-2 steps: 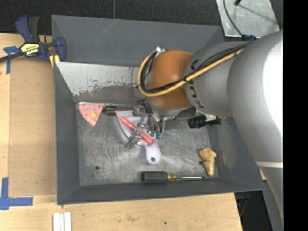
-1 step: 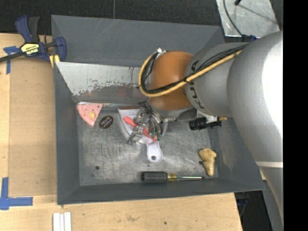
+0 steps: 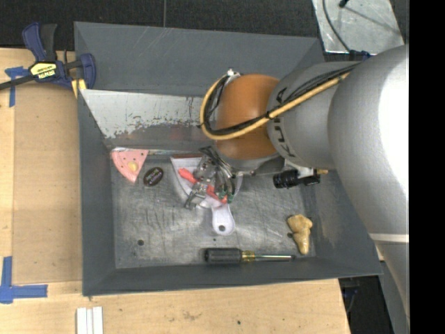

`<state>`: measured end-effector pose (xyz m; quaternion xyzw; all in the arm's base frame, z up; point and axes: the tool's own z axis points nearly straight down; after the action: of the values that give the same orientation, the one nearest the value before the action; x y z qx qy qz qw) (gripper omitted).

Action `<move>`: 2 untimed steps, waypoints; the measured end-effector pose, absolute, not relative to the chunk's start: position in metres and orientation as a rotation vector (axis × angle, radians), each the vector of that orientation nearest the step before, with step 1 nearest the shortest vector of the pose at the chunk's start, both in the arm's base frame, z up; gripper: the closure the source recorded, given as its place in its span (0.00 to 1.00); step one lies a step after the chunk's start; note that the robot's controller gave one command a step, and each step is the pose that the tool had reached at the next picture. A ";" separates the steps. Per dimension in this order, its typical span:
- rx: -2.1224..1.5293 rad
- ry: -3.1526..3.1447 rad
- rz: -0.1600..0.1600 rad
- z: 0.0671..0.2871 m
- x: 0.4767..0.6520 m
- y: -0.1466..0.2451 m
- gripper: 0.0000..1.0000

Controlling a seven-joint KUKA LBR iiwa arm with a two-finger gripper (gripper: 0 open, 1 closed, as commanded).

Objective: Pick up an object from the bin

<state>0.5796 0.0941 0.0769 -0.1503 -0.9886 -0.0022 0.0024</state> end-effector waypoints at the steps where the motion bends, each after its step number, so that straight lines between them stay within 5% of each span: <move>1: -0.471 -3.101 -0.005 0.081 0.579 0.094 1.00; 2: -0.473 -3.100 0.001 0.098 0.578 0.092 1.00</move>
Offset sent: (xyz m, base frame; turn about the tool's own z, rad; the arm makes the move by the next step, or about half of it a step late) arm 0.0000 0.0000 0.0692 0.0000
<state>0.5780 0.0922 0.0981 -0.1508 -0.9886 0.0003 0.0030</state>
